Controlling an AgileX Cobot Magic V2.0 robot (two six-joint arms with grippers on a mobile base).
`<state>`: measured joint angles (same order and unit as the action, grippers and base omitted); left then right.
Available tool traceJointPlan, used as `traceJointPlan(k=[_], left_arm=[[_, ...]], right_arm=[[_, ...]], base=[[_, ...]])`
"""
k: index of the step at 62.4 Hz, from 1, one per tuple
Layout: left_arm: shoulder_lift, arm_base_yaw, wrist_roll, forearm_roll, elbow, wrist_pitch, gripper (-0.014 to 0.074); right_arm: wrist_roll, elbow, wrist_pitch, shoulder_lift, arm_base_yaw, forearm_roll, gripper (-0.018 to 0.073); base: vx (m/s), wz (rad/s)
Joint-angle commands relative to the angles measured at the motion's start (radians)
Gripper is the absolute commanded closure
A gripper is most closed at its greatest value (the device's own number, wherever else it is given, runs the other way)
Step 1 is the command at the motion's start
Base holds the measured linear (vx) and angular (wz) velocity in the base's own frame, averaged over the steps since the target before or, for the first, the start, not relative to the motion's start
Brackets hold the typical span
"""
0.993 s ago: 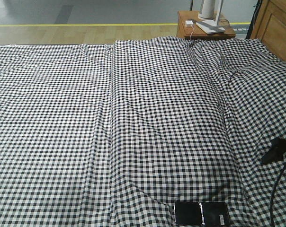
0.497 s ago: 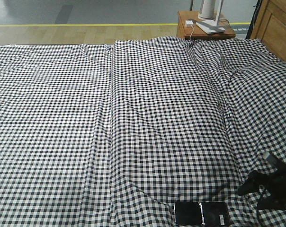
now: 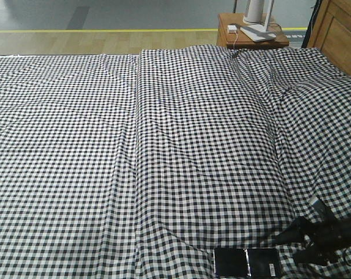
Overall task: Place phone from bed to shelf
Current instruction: 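Close the right gripper on the black phone's edge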
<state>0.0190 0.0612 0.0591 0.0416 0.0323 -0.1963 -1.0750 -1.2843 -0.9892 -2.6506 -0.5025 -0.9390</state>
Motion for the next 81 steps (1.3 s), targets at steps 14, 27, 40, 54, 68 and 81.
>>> traceJointPlan(k=[14, 27, 40, 54, 68, 81], left_arm=[[0.008, 0.001, 0.000, 0.009, 0.007, 0.070, 0.0595], [0.008, 0.001, 0.000, 0.009, 0.007, 0.070, 0.0595], [0.008, 0.001, 0.000, 0.009, 0.007, 0.070, 0.0595], [0.008, 0.001, 0.000, 0.009, 0.007, 0.070, 0.0595], [0.008, 0.001, 0.000, 0.009, 0.007, 0.070, 0.0595], [0.008, 0.001, 0.000, 0.009, 0.007, 0.070, 0.0595]], right_arm=[[-0.031, -0.053, -0.101, 0.002, -0.007, -0.028, -0.0035], [-0.081, -0.053, -0.108, -0.041, -0.007, -0.066, -0.0035], [-0.136, -0.053, -0.156, -0.091, -0.006, -0.132, -0.0035], [-0.157, -0.053, -0.184, -0.142, -0.004, -0.179, -0.0035], [-0.177, -0.053, -0.206, -0.183, -0.004, -0.195, -0.0035], [-0.218, -0.053, -0.261, -0.196, 0.001, -0.238, -0.0035]], base=[[0.00, 0.00], [0.00, 0.00], [0.00, 0.00], [0.00, 0.00], [0.00, 0.00], [0.00, 0.00]])
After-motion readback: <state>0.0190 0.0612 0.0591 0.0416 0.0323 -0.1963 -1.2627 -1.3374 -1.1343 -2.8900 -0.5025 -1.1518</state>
